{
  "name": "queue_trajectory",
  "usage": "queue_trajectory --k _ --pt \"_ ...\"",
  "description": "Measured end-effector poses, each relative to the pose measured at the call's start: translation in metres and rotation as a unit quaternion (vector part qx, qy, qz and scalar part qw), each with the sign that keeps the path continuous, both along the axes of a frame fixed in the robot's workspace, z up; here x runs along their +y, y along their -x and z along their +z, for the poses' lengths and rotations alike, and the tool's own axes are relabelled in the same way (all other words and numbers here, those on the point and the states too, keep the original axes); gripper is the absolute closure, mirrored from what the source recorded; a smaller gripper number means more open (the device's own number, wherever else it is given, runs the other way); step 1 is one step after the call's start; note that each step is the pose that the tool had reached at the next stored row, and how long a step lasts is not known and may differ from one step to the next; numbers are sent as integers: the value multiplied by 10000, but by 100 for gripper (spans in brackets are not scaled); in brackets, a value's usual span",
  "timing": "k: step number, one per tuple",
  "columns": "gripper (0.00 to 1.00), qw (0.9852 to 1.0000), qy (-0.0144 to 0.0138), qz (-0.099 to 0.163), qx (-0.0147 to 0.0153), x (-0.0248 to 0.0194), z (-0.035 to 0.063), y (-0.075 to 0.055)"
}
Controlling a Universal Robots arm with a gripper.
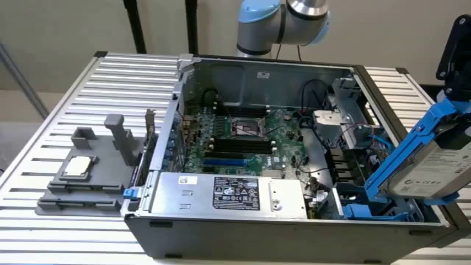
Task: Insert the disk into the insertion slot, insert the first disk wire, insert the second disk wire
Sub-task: 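Insert the disk into the insertion slot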
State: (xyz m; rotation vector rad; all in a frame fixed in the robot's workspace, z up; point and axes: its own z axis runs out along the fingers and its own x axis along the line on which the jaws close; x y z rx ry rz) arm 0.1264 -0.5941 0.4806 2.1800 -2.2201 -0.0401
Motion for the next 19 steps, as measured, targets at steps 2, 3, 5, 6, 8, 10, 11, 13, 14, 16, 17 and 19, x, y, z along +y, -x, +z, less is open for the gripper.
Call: queue_trajectory --k 2,3,5,6,8,10,11,13,14,16,17,19 --pt "68 10000 0 0 0 0 0 0" --pt "68 10000 0 0 0 0 0 0" --pt "68 10000 0 0 0 0 0 0" --pt "68 10000 0 0 0 0 0 0" --pt "68 10000 0 0 0 0 0 0" --pt "68 10000 2 0 -3 0 -1 7" --pt "68 10000 1 1 -11 1 -4 32" --pt "68 10000 1 0 -17 1 -14 117" --pt "68 10000 1 0 -17 1 -21 144" --pt "68 10000 0 0 -17 7 -39 167" --pt "68 10000 2 1 -17 10 -51 168" --pt "68 10000 1 0 -17 23 -82 173"
